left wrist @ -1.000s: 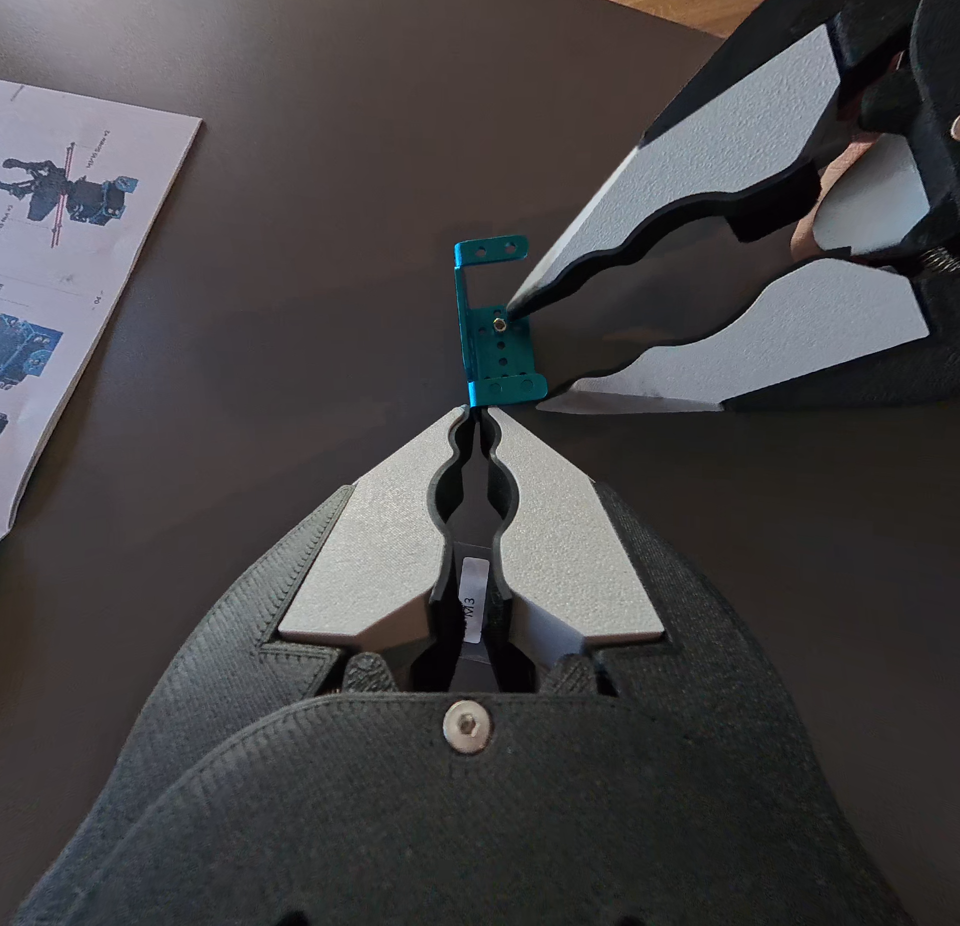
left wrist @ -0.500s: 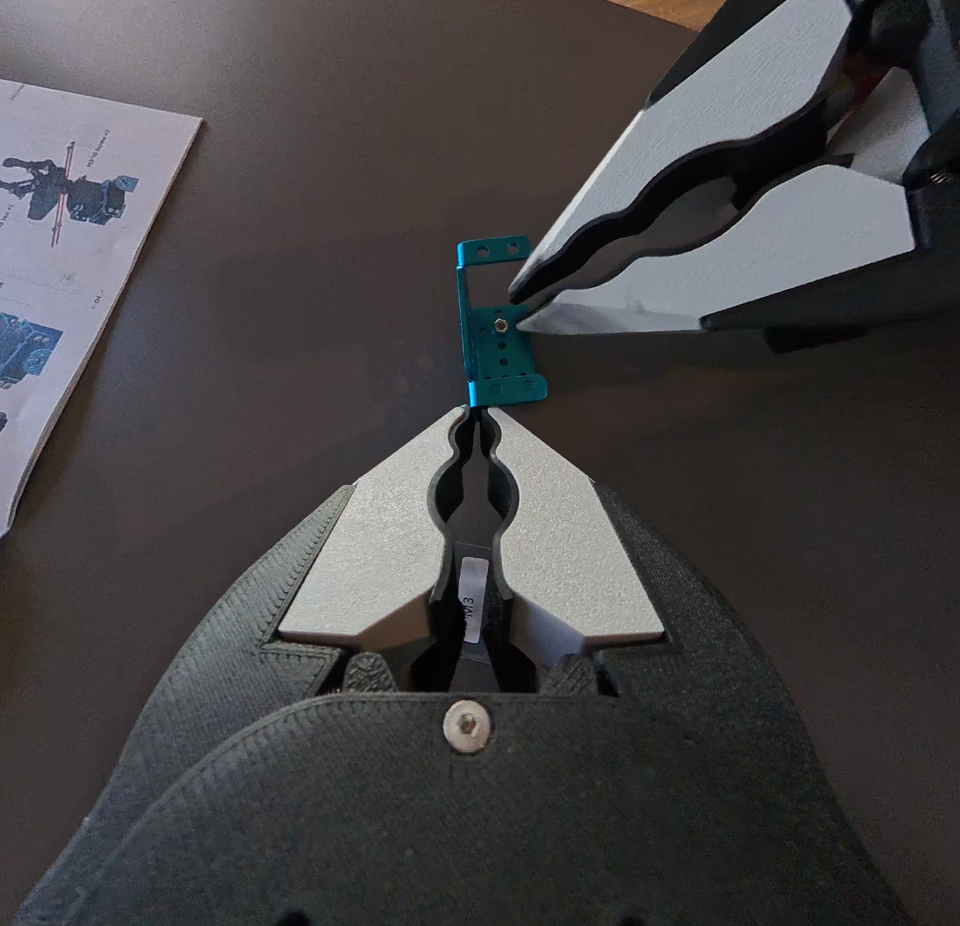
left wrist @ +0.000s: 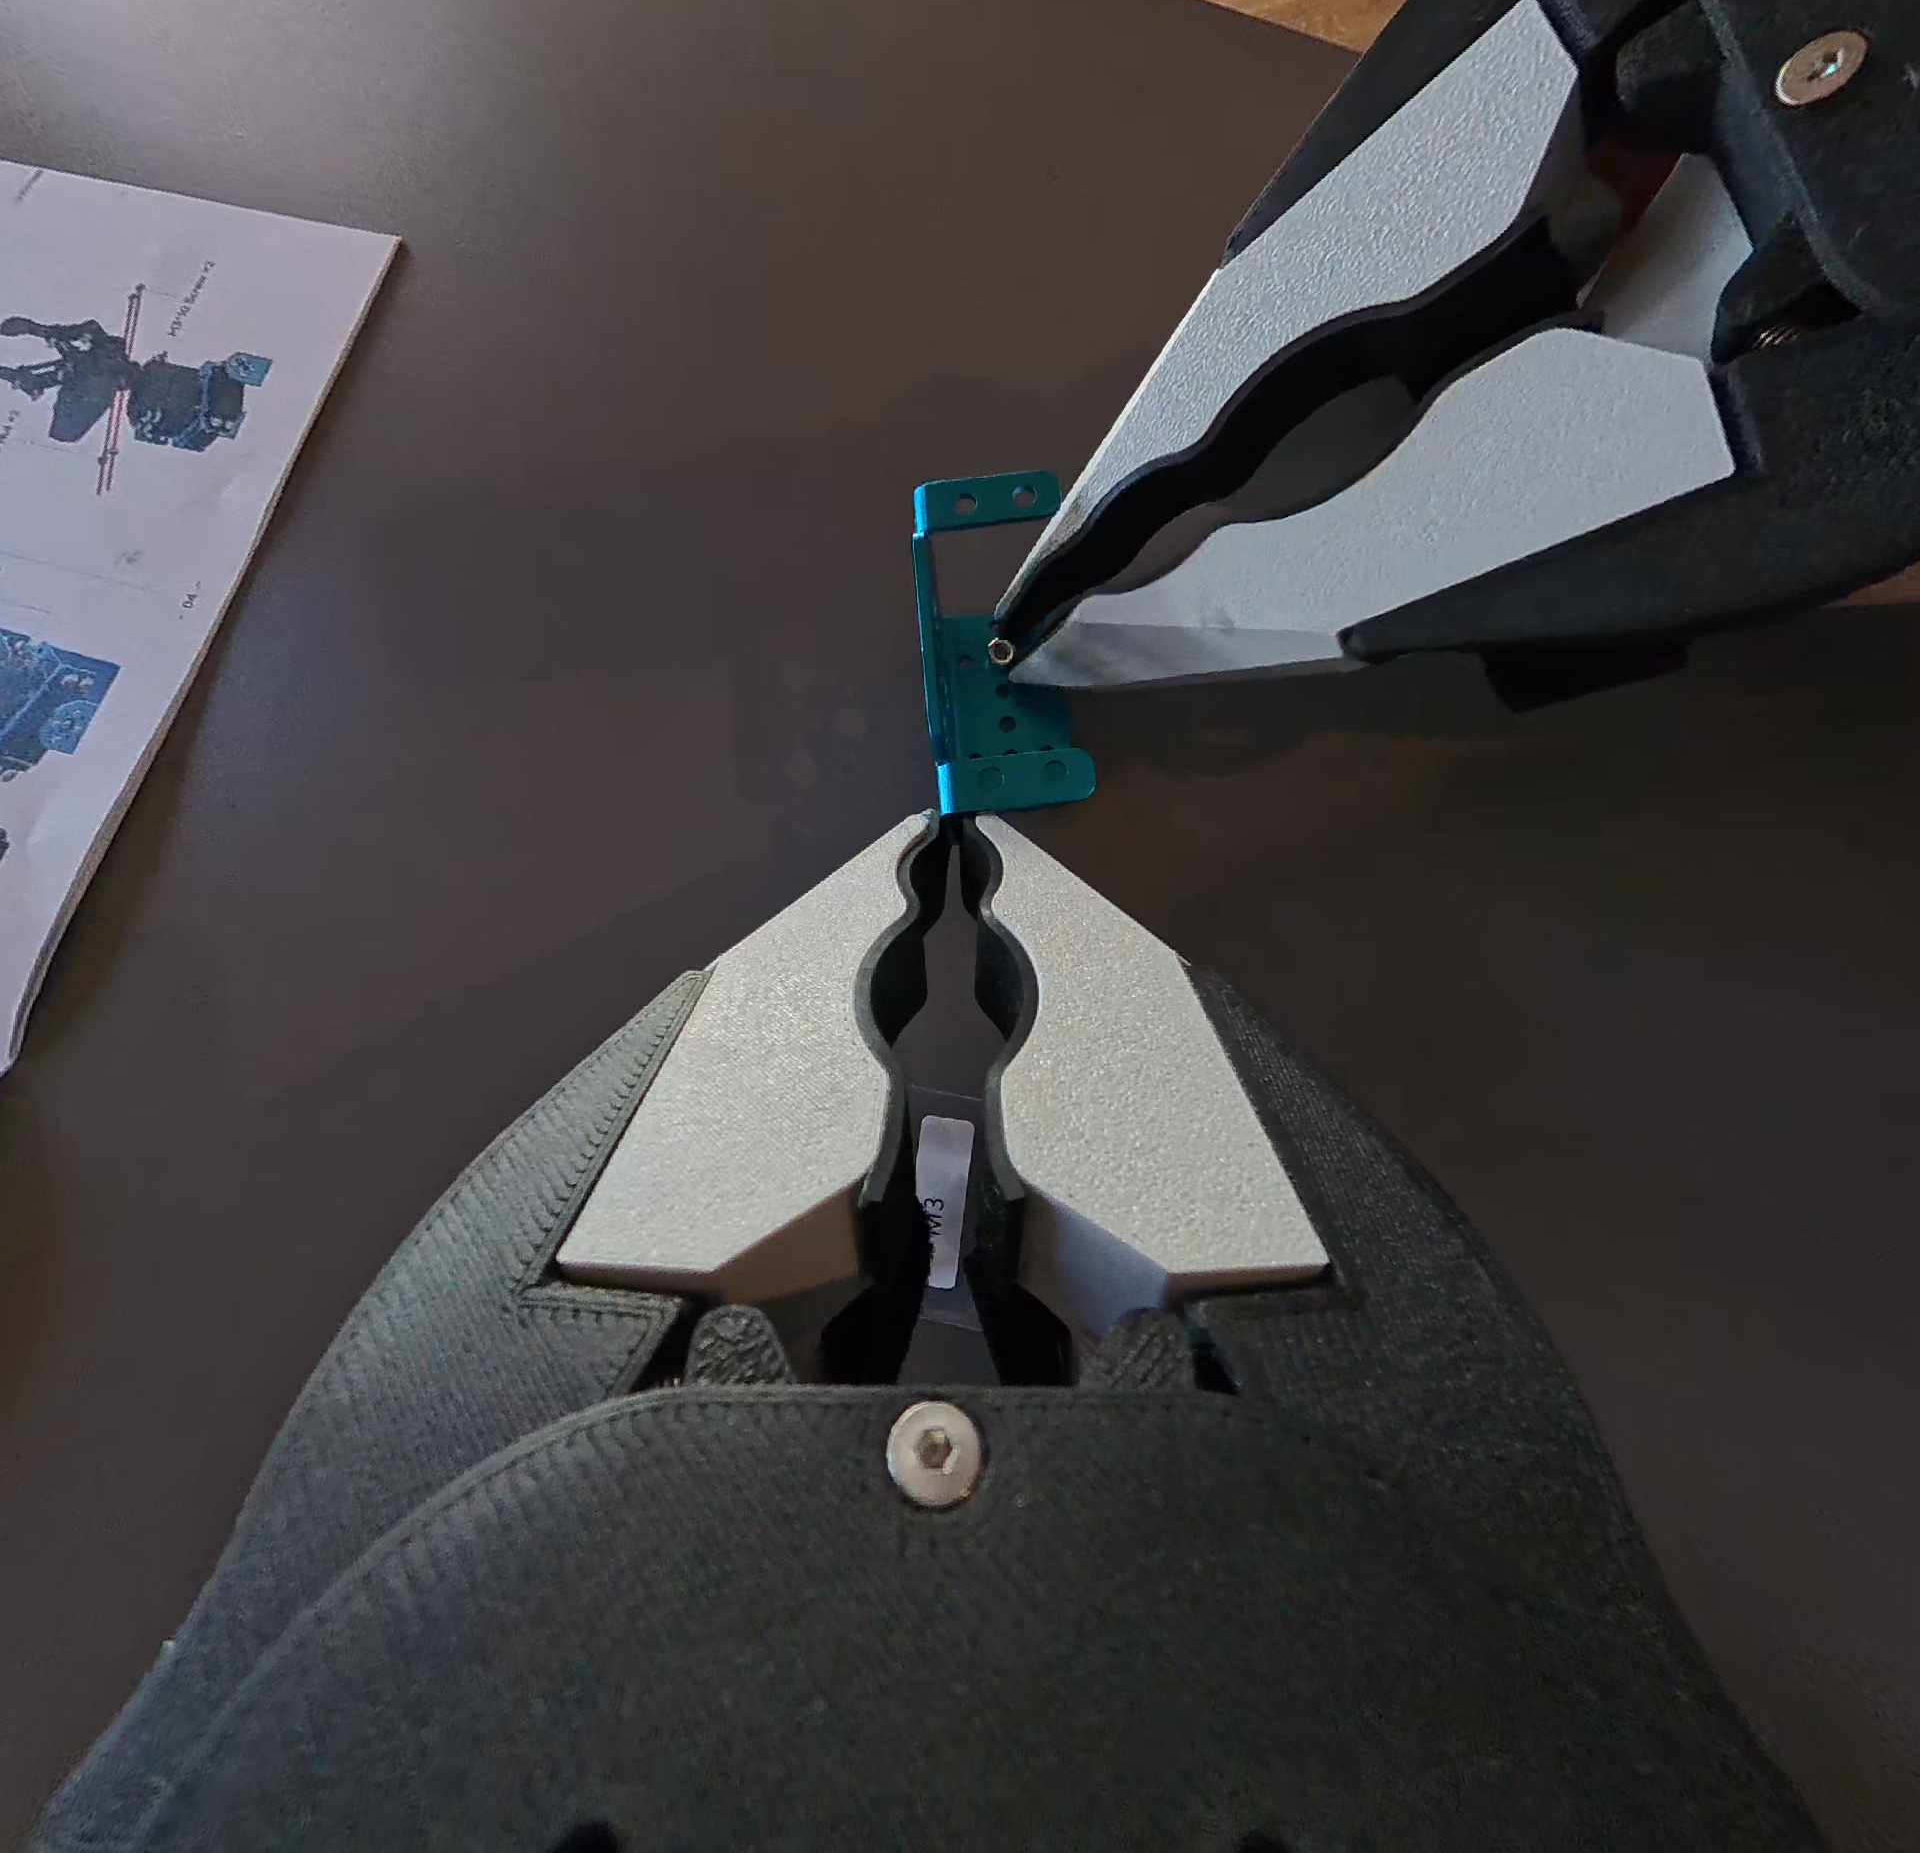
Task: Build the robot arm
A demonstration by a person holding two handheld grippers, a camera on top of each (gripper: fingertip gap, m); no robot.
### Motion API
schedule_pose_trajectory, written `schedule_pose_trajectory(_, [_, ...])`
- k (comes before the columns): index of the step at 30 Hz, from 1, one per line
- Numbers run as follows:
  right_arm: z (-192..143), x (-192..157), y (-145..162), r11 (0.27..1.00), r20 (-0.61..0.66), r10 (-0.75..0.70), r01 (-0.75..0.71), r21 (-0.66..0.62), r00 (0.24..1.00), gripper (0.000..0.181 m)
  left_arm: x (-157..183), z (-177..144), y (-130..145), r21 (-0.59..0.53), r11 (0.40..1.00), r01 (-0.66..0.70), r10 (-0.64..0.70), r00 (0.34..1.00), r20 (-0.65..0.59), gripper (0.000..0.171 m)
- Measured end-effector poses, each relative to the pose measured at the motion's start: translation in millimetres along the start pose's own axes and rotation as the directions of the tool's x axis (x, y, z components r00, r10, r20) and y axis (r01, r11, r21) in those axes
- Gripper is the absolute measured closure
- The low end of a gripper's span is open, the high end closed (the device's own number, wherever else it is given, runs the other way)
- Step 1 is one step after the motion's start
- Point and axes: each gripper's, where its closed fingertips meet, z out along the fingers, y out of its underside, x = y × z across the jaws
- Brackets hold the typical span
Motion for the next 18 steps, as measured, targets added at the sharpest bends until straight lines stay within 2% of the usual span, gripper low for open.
schedule_pose_trajectory(13, [-1.5,-0.3,0.8,0.982,0.0,0.187,-0.187,-0.01,0.982,0.177,1.0,0.2,-0.3,0.0,1.0,-0.007,0.007,1.0,0.004,0.17])
schedule_pose_trajectory(18, [-2.4,-1.0,1.4,0.985,-0.006,0.171,-0.171,-0.011,0.985,0.177,0.6,0.3,-0.4,0.001,1.0,-0.005,0.005,1.0,0.003,0.17])
